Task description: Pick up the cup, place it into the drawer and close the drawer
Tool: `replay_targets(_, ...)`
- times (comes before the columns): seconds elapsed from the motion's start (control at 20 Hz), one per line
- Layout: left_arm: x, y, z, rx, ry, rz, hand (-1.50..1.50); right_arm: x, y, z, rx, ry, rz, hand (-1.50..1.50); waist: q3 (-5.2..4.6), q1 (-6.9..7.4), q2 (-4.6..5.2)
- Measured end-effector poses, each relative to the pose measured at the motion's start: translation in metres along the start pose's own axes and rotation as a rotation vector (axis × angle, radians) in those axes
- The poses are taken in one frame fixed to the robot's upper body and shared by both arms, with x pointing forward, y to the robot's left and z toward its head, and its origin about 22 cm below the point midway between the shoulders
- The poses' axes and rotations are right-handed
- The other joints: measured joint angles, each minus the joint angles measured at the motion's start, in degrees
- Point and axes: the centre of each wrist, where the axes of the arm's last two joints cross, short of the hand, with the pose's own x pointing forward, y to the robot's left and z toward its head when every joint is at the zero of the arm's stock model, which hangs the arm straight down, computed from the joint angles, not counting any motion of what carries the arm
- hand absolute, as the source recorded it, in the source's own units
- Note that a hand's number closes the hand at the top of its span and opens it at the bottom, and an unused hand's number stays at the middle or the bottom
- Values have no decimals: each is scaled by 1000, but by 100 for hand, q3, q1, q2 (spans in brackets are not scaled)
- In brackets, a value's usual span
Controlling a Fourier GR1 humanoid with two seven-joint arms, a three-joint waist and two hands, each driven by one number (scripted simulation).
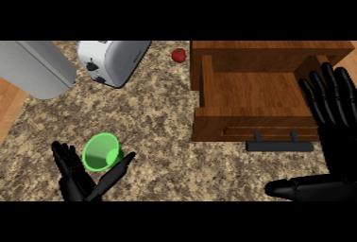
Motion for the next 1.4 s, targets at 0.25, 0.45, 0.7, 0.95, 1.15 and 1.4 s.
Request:
replay_targets(0.25,-19,10,-5,17,-12,19,-150,-7,-3,1,-2,-5,-1,-150,17,5,-11)
replay_targets(0.45,-36,17,-6,36,-1,12,-150,-1,-6,4,8,4,-11,-150,6,-2,-5)
replay_targets(0.7,-51,23,-3,51,19,7,-150,5,-1,1,17,5,-7,-150,3,-2,-1)
replay_targets(0.95,-67,33,-3,53,27,2,-150,6,-1,-1,13,4,-7,-150,2,-3,0)
replay_targets(1.15,-76,32,-6,37,31,7,-150,2,5,-2,17,6,-11,-150,2,-4,0)
replay_targets(1.4,-84,25,-12,19,18,25,-150,-3,-1,-8,18,-1,-12,-150,1,-6,2)
